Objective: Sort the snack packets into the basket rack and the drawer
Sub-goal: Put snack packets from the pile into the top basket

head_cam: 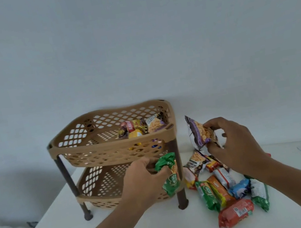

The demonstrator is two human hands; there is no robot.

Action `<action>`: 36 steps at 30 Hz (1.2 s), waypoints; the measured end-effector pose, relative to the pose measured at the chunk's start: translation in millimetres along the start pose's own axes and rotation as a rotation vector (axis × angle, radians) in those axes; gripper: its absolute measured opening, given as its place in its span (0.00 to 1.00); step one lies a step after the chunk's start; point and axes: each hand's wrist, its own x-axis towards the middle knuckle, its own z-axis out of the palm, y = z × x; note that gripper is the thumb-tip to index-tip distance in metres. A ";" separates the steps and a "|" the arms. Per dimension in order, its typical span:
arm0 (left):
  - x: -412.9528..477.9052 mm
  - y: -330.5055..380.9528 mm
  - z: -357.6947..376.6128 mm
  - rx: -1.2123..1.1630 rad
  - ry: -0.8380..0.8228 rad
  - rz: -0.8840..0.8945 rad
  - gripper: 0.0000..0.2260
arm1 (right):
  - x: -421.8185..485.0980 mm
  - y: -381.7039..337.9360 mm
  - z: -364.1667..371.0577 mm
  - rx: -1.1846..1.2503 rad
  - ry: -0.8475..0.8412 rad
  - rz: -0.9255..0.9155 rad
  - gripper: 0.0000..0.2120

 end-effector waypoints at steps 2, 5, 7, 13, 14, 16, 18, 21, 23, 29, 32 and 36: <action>-0.1 -3.1 -20.1 -0.041 0.003 0.009 0.05 | 0.0 -23.7 4.9 0.004 0.032 -0.022 0.21; 0.8 -5.2 -52.6 -0.073 0.016 0.037 0.04 | 0.5 -58.9 13.5 0.006 0.047 -0.070 0.20; 3.6 -5.3 -78.8 -0.078 0.025 0.058 0.01 | 1.0 -80.9 20.7 0.023 0.054 -0.079 0.20; 32.5 7.2 -162.8 -0.112 0.070 0.137 0.06 | 1.6 -140.6 51.9 0.022 0.116 -0.085 0.22; 40.2 7.9 -173.8 -0.134 0.084 0.130 0.08 | 1.8 -149.0 57.1 0.002 0.126 -0.092 0.22; 55.8 7.5 -192.1 -0.178 0.101 0.103 0.10 | 1.6 -164.5 66.6 -0.027 0.150 -0.101 0.22; 71.9 4.8 -205.4 -0.228 0.084 0.057 0.12 | 0.9 -178.0 75.2 -0.026 0.176 -0.106 0.22; 95.4 -4.5 -217.5 -0.240 0.063 0.003 0.13 | 1.8 -192.9 85.8 -0.031 0.182 -0.116 0.23; 109.0 -10.4 -220.9 -0.246 0.061 -0.001 0.13 | 4.4 -198.2 90.3 -0.055 0.187 -0.129 0.23; 148.8 -20.9 -213.3 -0.244 0.078 -0.014 0.14 | 17.2 -200.0 87.4 -0.076 0.204 -0.146 0.20; 166.4 -23.5 -205.8 -0.196 0.072 -0.043 0.12 | 24.2 -195.4 85.4 -0.074 0.209 -0.121 0.20; 188.5 -30.8 -194.0 -0.172 -0.016 -0.121 0.12 | 37.5 -186.3 85.6 -0.088 0.186 -0.107 0.21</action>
